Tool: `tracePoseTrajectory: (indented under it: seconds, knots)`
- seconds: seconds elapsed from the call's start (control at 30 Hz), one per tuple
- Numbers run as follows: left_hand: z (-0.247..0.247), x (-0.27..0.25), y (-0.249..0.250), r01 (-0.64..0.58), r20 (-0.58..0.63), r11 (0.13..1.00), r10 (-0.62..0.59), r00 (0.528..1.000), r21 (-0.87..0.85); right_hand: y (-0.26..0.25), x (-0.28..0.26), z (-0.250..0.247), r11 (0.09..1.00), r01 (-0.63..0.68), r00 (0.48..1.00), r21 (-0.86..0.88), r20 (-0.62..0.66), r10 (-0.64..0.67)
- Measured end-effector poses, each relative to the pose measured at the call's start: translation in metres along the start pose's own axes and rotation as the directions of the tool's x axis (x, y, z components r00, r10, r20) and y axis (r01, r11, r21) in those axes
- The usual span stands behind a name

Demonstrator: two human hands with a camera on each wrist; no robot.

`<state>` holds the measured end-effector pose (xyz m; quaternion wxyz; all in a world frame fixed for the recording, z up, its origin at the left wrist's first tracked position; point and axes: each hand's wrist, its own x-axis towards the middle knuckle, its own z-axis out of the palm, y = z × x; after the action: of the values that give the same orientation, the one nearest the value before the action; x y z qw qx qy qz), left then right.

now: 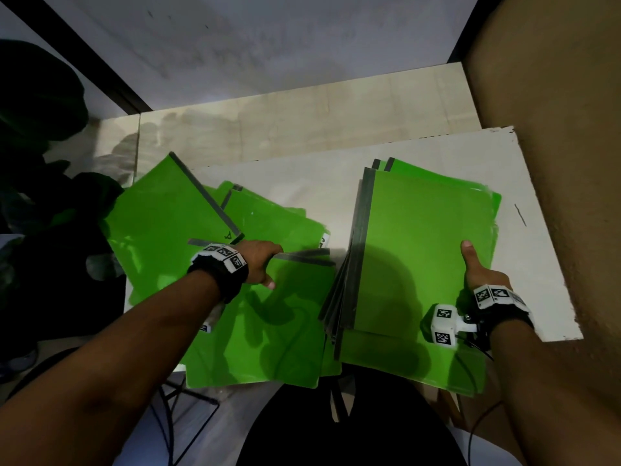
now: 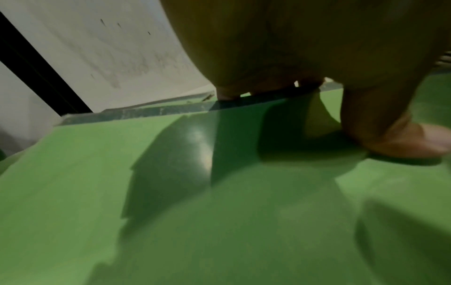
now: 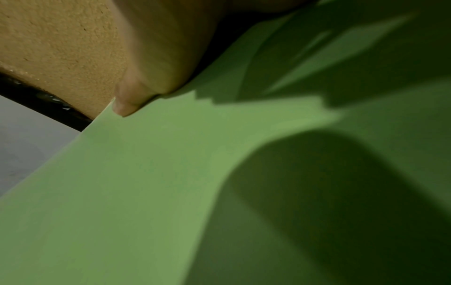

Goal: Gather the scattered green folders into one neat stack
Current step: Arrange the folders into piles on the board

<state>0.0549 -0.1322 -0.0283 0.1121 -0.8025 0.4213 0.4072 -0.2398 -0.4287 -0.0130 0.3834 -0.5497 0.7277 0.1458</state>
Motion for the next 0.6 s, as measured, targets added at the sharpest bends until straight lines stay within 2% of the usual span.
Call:
tracePoseTrajectory:
  seconds: [0.3,0.4,0.47,0.53,0.57,0.6]
  knots:
    - [0.015,-0.001,0.0,-0.014,-0.132,0.999,0.009,0.991,-0.038,-0.001,0.0,0.0,1.0,-0.003,1.0,-0.001,0.001,0.003]
    - [0.019,-0.003,-0.001,-0.087,-0.19,0.989,0.063,0.98,-0.121,-0.001,0.0,0.0,1.0,-0.008,1.0,-0.005,0.001,0.008]
    - [0.018,-0.005,-0.005,-0.187,-0.304,0.951,0.108,0.947,-0.246,-0.001,0.0,0.0,1.0,-0.011,1.0,-0.006,0.002,0.011]
    - [0.007,0.0,-0.021,-0.22,-0.48,0.949,0.088,0.873,-0.225,-0.001,0.0,0.0,1.0,-0.014,1.0,-0.011,0.007,0.014]
    - [-0.003,0.003,-0.033,-0.172,-0.532,0.966,0.045,0.846,-0.193,-0.001,-0.001,-0.001,1.0,-0.018,1.0,-0.013,0.009,0.018]
    - [-0.014,0.004,-0.046,-0.072,-0.532,0.982,-0.032,0.846,-0.174,-0.001,0.0,-0.001,1.0,-0.021,1.0,-0.019,0.007,0.021]
